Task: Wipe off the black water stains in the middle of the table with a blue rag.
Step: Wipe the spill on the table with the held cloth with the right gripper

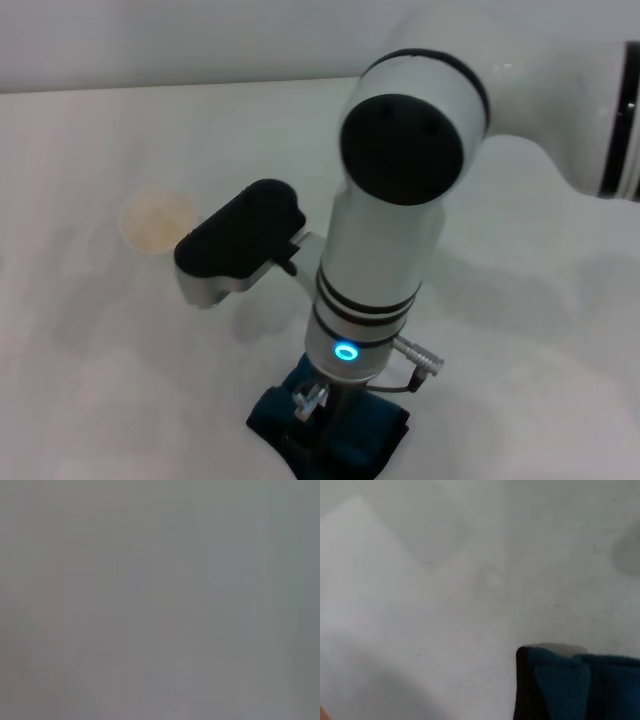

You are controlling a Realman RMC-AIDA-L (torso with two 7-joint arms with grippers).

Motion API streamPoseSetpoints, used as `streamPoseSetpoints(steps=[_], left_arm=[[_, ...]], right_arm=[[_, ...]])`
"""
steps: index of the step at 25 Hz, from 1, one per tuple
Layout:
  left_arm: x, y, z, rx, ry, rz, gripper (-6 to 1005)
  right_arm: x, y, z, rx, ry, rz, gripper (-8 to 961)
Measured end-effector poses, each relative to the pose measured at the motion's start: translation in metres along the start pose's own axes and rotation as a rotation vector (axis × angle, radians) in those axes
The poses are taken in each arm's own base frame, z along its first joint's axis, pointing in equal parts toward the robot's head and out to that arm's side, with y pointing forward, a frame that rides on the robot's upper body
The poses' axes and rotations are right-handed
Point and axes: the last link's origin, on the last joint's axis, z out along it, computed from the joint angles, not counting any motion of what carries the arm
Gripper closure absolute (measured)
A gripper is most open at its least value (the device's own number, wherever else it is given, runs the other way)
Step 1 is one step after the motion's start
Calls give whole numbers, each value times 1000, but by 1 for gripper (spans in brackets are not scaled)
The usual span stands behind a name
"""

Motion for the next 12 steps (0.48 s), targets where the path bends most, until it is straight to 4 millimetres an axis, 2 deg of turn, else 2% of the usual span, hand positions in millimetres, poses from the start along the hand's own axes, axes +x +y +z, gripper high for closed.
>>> streamPoseSetpoints(steps=[5,12], left_arm=[[0,0,0,2,-1,1,123],[0,-2,-1,4,-4,4,124]], right_arm=[[-7,-1,-4,18,-14,-8,843],[-4,-30,-18,139,11,44,841]])
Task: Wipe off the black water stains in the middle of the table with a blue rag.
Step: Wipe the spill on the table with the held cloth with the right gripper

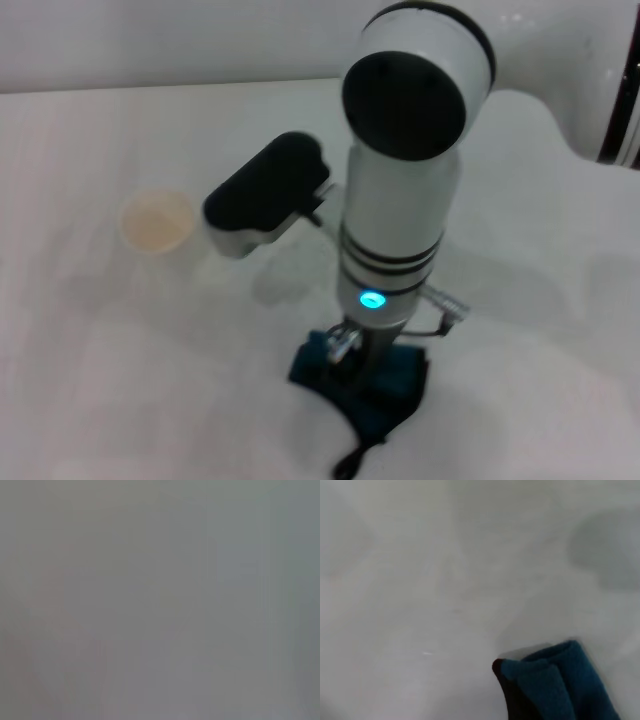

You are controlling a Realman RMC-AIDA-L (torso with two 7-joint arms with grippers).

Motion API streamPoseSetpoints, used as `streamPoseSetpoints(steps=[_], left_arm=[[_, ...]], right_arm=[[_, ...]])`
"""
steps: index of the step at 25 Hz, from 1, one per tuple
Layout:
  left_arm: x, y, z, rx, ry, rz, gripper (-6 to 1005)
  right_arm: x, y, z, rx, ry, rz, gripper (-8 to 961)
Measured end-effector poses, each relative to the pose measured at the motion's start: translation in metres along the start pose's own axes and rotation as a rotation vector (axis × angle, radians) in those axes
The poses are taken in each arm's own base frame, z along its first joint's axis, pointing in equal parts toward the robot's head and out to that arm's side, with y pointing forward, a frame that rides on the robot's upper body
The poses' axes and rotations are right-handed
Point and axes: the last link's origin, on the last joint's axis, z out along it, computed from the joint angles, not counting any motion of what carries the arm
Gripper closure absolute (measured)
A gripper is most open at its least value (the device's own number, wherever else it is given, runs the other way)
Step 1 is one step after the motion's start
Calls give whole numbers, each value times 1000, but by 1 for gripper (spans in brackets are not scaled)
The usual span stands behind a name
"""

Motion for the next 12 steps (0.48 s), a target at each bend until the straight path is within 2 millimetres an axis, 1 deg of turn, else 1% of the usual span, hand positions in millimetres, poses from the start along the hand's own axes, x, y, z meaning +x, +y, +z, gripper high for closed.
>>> streamPoseSetpoints(steps=[6,12], left_arm=[[0,-1,1,-1,1,4,124],[-1,-2,0,2,-6,6,123]], right_arm=[[11,-38,-2,115,28,87,840],[26,-67,-14,161,6,173,839]])
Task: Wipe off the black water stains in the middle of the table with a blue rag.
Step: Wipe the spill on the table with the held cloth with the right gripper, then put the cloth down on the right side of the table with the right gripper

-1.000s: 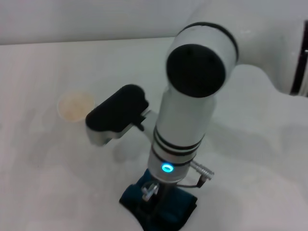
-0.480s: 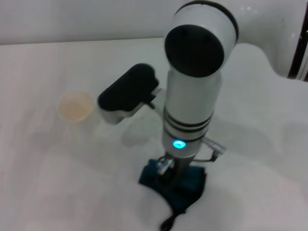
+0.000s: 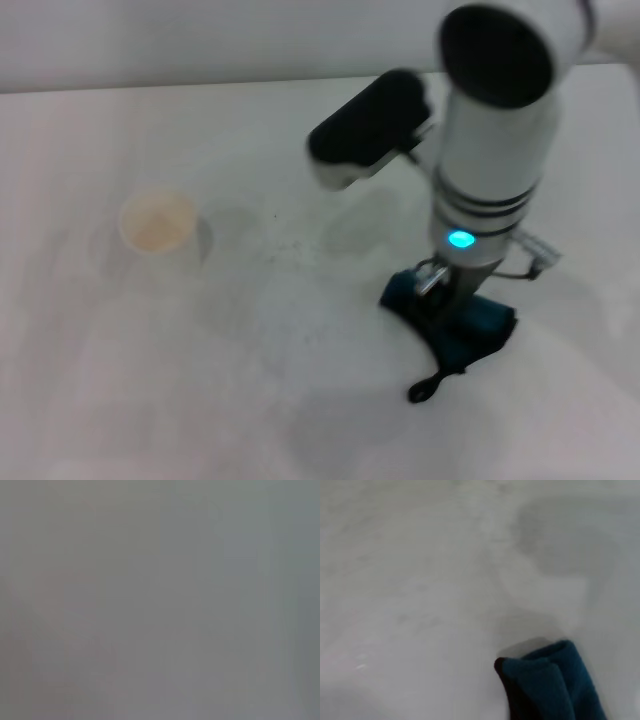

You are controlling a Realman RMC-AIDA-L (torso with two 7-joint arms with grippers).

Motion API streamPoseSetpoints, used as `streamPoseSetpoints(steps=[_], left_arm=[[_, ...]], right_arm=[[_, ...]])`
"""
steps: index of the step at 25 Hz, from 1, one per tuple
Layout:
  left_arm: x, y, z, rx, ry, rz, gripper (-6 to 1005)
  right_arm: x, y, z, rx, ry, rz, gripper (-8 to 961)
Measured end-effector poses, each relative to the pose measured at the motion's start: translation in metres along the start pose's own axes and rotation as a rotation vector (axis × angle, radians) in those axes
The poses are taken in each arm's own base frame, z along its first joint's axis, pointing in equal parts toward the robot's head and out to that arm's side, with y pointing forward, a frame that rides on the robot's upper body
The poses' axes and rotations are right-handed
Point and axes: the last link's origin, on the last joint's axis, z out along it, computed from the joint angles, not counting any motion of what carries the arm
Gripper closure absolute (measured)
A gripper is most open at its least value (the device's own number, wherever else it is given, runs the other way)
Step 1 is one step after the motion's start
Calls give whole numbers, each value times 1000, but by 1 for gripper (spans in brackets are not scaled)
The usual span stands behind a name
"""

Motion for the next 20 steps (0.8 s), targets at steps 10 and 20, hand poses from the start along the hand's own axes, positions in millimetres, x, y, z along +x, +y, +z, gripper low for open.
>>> streamPoseSetpoints(steps=[10,20], left_arm=[[-2,-3,-6,10,-20,3,124],[-2,-3,-5,10,-19,3,124]], right_arm=[[30,-81,-7,65,-29,232,837],[40,-100,3,55,-33,277,835]])
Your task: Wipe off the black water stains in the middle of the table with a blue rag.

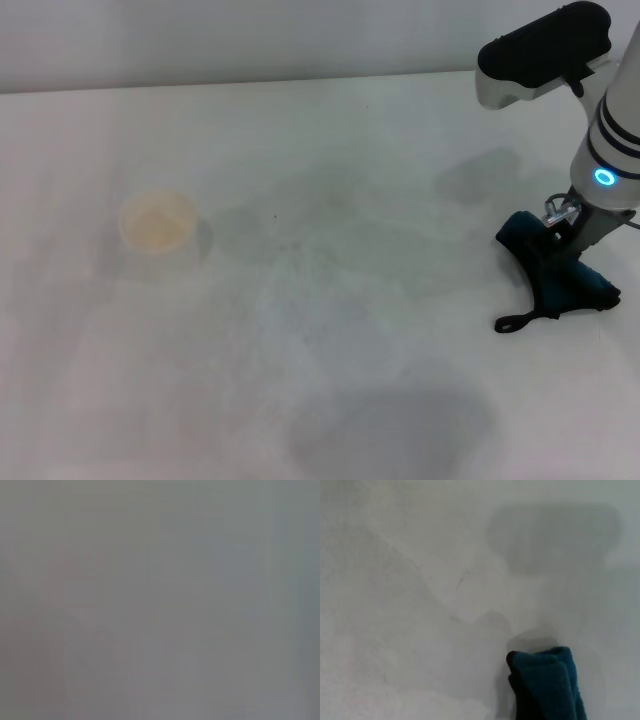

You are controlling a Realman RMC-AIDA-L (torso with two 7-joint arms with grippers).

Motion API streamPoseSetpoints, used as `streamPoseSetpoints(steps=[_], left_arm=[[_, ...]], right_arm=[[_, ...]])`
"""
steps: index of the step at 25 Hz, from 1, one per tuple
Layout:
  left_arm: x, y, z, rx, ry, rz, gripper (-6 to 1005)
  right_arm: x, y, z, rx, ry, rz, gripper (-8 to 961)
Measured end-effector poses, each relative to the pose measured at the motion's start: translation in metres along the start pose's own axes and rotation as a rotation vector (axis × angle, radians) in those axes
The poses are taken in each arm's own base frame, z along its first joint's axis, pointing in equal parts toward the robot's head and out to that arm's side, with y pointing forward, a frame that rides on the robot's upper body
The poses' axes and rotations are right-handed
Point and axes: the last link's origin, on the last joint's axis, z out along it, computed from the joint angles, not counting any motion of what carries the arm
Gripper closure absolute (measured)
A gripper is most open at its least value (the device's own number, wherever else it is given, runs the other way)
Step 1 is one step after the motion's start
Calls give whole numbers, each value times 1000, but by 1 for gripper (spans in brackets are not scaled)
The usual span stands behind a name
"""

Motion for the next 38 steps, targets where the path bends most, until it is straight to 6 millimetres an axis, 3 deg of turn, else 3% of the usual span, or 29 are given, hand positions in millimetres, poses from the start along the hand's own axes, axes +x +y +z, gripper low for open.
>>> streamPoseSetpoints(steps=[10,15,19,26,38], left_arm=[[-3,2,4,-14,-19,0,124],[-4,3,7,-19,-29,1,123],[-4,3,8,-21,-28,1,123],[-6,5,8,-23,-40,-9,123],[-11,5,6,-12,-71,-34,122]], right_arm=[[1,0,8,20,27,-17,833],[2,-2,9,14,18,-8,629],[0,-7,1,2,-47,-11,600],[0,-51,-8,-80,-261,89,548],[22,-130,17,-212,-767,257,547]])
